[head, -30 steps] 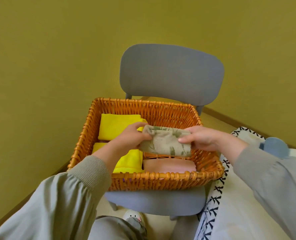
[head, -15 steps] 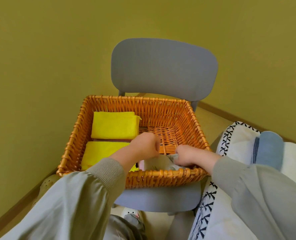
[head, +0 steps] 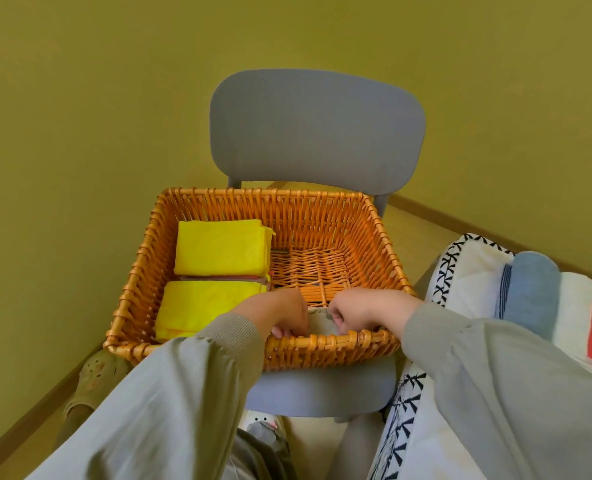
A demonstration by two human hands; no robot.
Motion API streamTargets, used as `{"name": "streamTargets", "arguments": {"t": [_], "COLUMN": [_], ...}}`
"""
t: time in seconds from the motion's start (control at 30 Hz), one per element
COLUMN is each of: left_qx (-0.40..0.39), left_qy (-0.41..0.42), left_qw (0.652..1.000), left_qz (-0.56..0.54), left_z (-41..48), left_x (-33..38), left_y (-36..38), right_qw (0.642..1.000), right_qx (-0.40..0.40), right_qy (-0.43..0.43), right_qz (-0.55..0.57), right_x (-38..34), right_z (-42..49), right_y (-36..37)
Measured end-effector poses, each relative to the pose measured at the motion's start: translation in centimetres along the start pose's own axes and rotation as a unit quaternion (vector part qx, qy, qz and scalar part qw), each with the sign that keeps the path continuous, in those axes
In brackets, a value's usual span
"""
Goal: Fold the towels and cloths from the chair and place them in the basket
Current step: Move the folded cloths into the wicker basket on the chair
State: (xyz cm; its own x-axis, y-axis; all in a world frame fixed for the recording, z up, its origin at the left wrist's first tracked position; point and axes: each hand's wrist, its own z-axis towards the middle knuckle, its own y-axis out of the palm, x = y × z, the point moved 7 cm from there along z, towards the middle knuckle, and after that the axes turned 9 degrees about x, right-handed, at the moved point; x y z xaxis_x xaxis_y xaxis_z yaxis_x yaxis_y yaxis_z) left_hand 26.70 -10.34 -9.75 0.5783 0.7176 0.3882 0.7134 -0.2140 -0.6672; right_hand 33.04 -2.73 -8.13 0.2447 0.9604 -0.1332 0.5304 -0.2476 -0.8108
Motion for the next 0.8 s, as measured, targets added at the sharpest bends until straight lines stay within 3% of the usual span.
{"name": "streamTargets", "arguments": {"t": [0.17,0.23,0.3,0.4,0.53,0.7,0.8], "left_qx": [0.018,0.044,0.083,0.182,0.304,0.398,0.344], "left_qy": [-0.009,-0.010,-0.007,0.022,0.055,0.192,0.193], "left_qw": [0.997,0.996,0.995,0.982,0.950,0.897,0.915], "left_qz": [0.075,0.071,0.049,0.050,0.031,-0.008,0.079], "left_z": [-0.8,-1.3,-2.0,-3.3,-4.4,-5.6,-4.1], "left_x": [1.0,1.4,1.7,2.3,5.5,13.7,16.8], "left_y": [-0.3,-1.0,-1.8,-3.1,-4.2,-2.4,0.7], "right_qw": [0.999,0.999,0.988,0.944,0.868,0.780,0.726], "right_qx": [-0.004,0.042,0.137,0.311,0.444,0.503,0.492], "right_qy": [0.016,0.022,0.038,0.049,0.074,0.206,0.320], "right_qz": [-0.037,0.000,0.063,0.098,0.211,0.310,0.360], "right_x": [0.1,0.5,1.5,2.6,4.5,11.1,16.5], "right_z": [0.1,-0.7,-2.0,-4.8,-9.5,-14.6,-17.0], "right_y": [0.1,-1.2,-2.8,-4.7,-4.9,-1.5,2.0]}}
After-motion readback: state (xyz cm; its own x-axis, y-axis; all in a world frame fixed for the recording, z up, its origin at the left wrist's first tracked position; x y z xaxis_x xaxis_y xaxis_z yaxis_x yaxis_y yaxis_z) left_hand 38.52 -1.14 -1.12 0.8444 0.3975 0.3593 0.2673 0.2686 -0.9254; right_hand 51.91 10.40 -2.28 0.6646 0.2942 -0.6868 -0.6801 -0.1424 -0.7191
